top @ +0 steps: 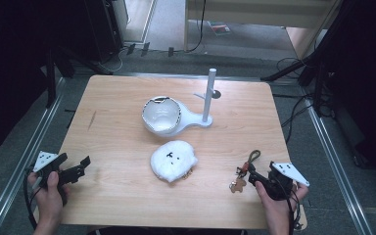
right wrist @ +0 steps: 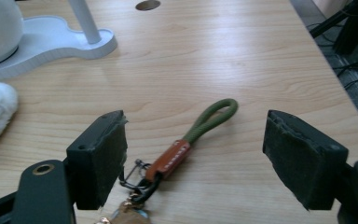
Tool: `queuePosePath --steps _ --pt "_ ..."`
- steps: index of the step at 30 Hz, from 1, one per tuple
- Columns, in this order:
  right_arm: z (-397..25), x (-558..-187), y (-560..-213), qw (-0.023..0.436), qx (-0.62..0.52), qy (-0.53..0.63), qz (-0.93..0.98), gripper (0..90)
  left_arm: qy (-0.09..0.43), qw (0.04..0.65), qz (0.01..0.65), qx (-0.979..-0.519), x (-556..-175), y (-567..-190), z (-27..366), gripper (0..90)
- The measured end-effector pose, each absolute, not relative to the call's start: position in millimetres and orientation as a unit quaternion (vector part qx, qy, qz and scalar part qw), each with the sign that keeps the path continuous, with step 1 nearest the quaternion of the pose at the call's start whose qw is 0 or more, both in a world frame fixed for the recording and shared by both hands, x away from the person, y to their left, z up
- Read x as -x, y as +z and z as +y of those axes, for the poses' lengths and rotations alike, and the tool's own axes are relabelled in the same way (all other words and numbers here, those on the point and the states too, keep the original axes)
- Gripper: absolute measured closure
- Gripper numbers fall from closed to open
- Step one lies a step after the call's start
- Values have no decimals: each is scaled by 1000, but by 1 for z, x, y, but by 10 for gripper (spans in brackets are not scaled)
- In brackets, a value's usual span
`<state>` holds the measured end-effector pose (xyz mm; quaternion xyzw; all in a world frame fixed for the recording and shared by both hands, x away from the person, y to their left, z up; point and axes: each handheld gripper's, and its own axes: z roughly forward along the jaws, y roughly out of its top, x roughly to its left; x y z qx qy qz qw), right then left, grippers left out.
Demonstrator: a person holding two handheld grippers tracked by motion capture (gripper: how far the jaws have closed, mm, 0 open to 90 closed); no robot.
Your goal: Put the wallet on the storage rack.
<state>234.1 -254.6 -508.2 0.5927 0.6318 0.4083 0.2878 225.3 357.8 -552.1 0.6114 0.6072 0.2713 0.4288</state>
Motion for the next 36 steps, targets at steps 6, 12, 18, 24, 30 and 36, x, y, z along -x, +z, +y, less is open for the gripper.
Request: queuePosePath --steps 6,12,18,24,30,36 --pt "-237 -237 -506 284 -575 399 656 219 273 424 607 -614 -226 -552 357 83" --pt "-220 -241 -499 251 -553 399 687 302 272 423 606 -616 -226 -552 357 83" --pt "-195 -246 -493 224 -543 385 712 323 269 424 607 -616 -226 -552 357 83" --pt "-170 -253 -499 178 -534 359 744 355 268 425 607 -616 -226 -552 358 83" --pt "-154 -258 -502 157 -533 359 750 378 267 424 608 -616 -227 -552 358 83" --pt "-137 -271 -507 133 -526 354 762 380 267 424 608 -616 -227 -552 358 83"
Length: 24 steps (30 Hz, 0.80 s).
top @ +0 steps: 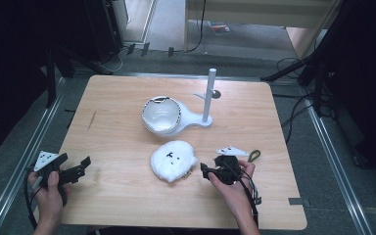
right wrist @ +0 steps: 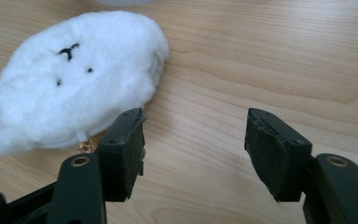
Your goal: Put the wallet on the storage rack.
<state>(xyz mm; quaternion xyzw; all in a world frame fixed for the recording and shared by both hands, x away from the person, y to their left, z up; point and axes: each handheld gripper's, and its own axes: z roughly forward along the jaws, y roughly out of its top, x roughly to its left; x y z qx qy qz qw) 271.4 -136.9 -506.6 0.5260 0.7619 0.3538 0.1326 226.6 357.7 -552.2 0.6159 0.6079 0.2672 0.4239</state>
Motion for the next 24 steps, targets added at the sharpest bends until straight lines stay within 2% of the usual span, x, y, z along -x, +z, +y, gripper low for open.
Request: queuePosePath --steps 24 --pt "-98 -315 -511 35 -524 340 780 355 264 424 609 -616 -227 -552 358 83"
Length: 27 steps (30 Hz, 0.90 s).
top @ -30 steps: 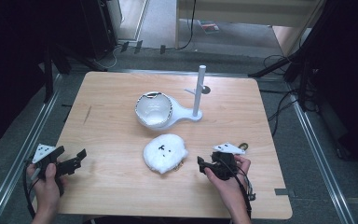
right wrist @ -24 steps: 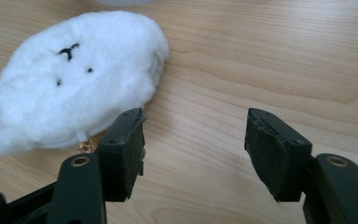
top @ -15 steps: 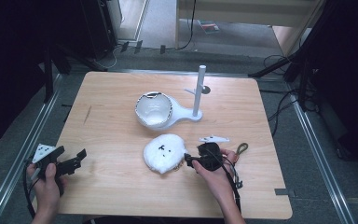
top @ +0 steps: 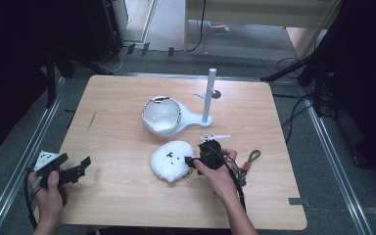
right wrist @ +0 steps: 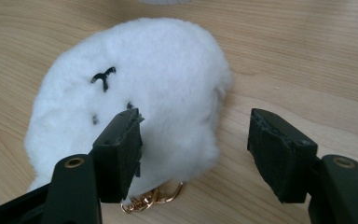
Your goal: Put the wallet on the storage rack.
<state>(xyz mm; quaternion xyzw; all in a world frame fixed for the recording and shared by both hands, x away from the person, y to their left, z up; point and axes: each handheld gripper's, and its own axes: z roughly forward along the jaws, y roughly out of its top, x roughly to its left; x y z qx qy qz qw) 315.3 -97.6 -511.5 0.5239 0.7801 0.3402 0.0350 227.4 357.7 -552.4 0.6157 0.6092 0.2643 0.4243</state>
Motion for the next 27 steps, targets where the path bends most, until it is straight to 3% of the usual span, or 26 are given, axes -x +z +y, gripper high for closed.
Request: queuePosePath --steps 12,22,27 --pt "-79 -323 -524 12 -532 321 784 358 264 422 609 -617 -227 -552 358 82" --pt "-67 -315 -527 62 -510 305 802 445 264 420 609 -619 -228 -552 357 83" --pt "-68 -315 -527 57 -513 313 797 578 263 420 610 -618 -228 -552 358 83"
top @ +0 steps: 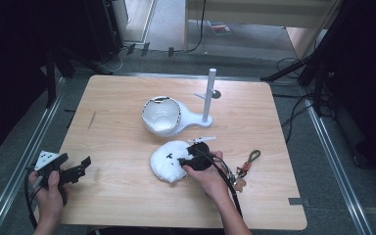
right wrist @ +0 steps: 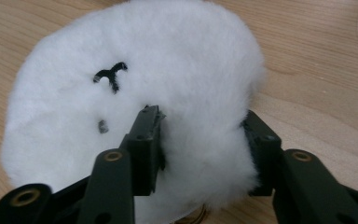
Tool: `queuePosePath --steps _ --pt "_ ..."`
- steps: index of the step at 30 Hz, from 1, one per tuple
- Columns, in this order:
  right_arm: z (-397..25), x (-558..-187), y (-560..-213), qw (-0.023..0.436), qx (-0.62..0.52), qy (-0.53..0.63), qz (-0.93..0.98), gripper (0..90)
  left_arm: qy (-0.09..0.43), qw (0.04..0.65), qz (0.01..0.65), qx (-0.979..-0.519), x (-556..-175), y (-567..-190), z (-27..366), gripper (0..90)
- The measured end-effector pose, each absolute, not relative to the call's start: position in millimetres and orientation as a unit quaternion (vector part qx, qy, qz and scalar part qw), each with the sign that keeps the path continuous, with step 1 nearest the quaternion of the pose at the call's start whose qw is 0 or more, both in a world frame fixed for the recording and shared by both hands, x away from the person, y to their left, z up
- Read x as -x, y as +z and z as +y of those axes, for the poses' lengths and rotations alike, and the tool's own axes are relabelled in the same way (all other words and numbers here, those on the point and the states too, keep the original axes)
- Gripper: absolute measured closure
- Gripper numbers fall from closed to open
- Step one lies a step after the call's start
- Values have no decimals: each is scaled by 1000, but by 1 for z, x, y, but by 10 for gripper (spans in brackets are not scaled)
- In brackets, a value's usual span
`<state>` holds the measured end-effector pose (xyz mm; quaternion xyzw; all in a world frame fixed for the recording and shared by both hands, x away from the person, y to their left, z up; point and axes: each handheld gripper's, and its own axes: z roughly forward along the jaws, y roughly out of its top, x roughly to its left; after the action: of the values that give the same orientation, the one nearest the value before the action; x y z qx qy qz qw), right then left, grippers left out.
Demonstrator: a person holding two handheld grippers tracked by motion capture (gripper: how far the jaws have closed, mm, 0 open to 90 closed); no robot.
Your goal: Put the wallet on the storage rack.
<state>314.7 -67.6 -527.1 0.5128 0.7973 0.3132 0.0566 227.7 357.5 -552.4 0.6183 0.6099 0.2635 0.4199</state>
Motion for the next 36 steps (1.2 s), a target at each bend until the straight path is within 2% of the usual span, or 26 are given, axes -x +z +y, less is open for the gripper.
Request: queuePosePath --steps 10,25,31,36 --pt "-66 -311 -527 93 -463 318 822 758 261 420 612 -617 -228 -553 358 83" --pt "-68 -308 -530 97 -465 335 814 769 261 421 614 -615 -228 -553 358 83" --pt "-74 -306 -524 65 -485 376 787 800 261 421 613 -616 -228 -553 358 83" --pt "-79 -297 -510 58 -487 412 768 807 262 420 613 -616 -228 -553 358 83"
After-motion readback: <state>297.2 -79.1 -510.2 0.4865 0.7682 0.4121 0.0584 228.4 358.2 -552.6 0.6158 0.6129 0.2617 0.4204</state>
